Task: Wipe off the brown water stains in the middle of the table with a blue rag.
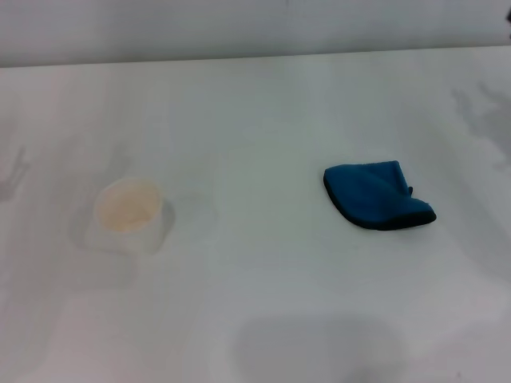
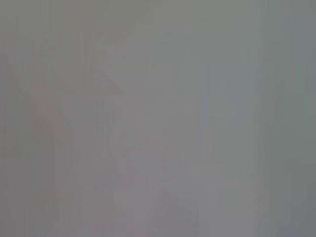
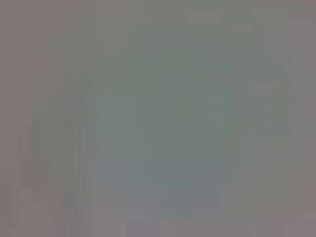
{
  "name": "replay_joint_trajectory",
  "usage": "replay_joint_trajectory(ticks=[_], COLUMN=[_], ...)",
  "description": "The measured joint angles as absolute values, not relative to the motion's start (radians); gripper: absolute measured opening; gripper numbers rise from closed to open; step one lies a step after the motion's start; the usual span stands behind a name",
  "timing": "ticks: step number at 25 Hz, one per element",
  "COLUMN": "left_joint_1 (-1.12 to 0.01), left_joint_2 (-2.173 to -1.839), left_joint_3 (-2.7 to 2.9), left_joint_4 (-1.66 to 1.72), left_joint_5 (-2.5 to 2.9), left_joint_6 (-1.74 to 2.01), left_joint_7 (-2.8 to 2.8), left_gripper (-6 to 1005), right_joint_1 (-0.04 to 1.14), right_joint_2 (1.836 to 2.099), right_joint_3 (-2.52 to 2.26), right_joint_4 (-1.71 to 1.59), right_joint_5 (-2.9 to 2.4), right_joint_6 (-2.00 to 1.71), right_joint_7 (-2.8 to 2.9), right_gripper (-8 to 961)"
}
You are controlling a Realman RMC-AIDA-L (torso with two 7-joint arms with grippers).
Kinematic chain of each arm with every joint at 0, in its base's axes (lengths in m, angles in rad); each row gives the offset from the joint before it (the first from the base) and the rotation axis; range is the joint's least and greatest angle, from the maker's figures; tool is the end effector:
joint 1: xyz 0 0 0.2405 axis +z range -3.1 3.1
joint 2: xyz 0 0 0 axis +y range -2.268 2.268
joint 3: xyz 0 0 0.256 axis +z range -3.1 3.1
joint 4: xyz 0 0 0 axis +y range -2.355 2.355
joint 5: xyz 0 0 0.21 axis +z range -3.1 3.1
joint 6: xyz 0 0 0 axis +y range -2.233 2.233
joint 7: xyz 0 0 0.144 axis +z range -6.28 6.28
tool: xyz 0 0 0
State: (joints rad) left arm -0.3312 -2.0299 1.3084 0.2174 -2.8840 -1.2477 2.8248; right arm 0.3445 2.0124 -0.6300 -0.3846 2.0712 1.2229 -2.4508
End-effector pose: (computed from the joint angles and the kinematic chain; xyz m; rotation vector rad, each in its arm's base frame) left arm -0.3497 0.3178 0.0417 -1.6038 -0.4067 -0.7255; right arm 0.3608 0.3299 0.0906 -1.6662 0.4735 0.7583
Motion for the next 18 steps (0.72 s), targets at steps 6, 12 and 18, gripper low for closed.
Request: replay_joint_trajectory(ticks=[6, 12, 18], left_joint_1=[-0.331, -0.326, -0.293], left_joint_2=[-2.028, -2.033, -2.029], left_joint_3=[1.306, 1.251, 1.243], left_joint_4=[0.217, 0.211, 0.216], left_joint_5=[-2.887, -2.884, -2.879], left_joint_6=[-1.232, -1.229, -1.217], left_joint_7=[2.825, 2.826, 2.826], left_gripper=[879, 879, 879], right_joint_1=[0.33, 0.3, 0.278], right_joint_2=[2.014, 2.011, 2.008], right_joint_3=[-0.595, -0.594, -0.559], right_joint_4=[-0.197, -0.136, -0.111], right_joint_5=[2.242, 2.245, 2.247], right_joint_6=[1.336, 1.306, 1.246], right_joint_7=[-2.712, -2.789, -2.797], right_gripper=[423, 423, 423])
